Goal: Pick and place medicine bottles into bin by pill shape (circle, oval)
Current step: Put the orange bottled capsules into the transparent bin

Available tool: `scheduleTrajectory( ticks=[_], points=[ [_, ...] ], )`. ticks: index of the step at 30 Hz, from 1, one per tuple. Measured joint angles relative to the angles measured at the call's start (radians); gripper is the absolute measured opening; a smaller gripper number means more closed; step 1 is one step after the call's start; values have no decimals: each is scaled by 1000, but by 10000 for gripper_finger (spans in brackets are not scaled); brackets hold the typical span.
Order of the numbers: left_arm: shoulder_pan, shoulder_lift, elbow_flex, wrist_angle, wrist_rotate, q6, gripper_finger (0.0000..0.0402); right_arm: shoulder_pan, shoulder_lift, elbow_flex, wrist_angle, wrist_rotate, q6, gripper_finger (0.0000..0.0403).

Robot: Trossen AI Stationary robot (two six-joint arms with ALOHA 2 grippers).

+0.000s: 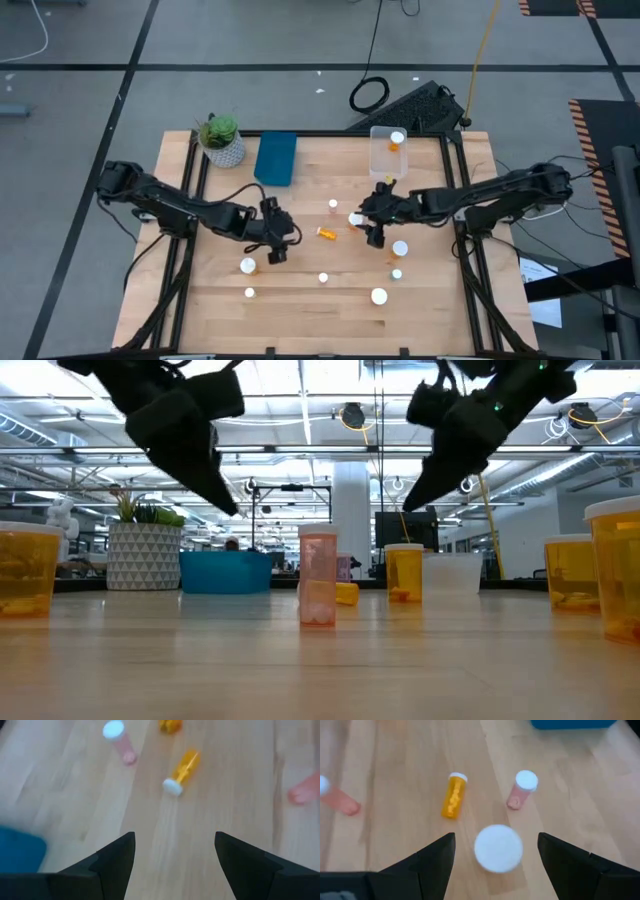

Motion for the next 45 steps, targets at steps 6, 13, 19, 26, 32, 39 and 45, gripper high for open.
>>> scheduleTrajectory(
  ticks=[6, 13, 19, 26, 32, 39, 45],
  points=[
    [-30, -12, -3, -20, -29, -10, 273, -24, 80, 0, 37, -2, -6, 279],
    [-34, -12, -2, 16, -43, -1, 273, -52, 138, 0, 63, -34, -14, 279],
    [-33, -12, -2, 43, -45, 14, 273, -73, 176, 0, 80, -85, -17, 279],
    [-34, -12, -2, 61, -48, 19, 273, -82, 185, 0, 110, -133, -43, 261],
    [-35, -12, -2, 68, -50, 14, 273, -90, 186, 0, 102, -133, -43, 213],
    [-52, -12, -3, 86, -50, 14, 273, -90, 183, 0, 101, -133, -36, 214],
    [-55, -12, -61, 242, -41, 46, 273, -92, 142, 0, 88, -134, -33, 220]
  ],
)
